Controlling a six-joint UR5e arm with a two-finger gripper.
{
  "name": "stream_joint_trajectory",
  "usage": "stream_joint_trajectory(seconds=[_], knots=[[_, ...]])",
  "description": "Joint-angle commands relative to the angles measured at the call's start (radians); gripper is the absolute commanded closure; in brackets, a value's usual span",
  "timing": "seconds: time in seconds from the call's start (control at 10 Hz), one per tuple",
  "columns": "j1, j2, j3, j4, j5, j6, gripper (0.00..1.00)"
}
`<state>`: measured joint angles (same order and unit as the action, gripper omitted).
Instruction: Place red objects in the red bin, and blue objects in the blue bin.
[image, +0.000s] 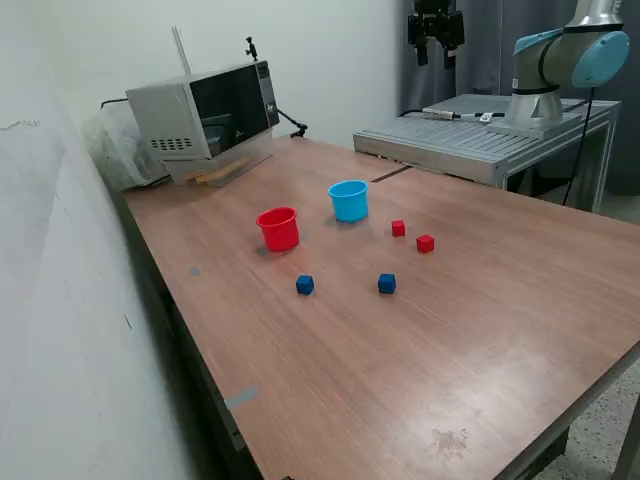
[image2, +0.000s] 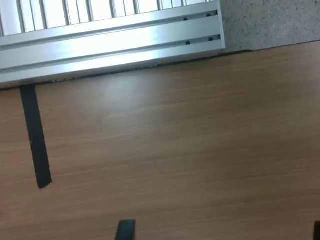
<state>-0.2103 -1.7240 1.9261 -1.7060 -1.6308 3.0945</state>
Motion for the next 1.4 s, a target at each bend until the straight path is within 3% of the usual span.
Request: stream_joint_trajectory(seconds=[0.0,0.9,1.0,1.3], knots=[[0.002,-0.002,0.001,0.0,0.0,0.001,0.0],[0.0,0.0,-0.012,-0.001,0.002,0.004,0.0],[0.026,0.013,-0.024,-0.004,0.003,0.001,0.0],[0.121,0.162,-0.201,-0.119,-0.001,0.0,0.0]])
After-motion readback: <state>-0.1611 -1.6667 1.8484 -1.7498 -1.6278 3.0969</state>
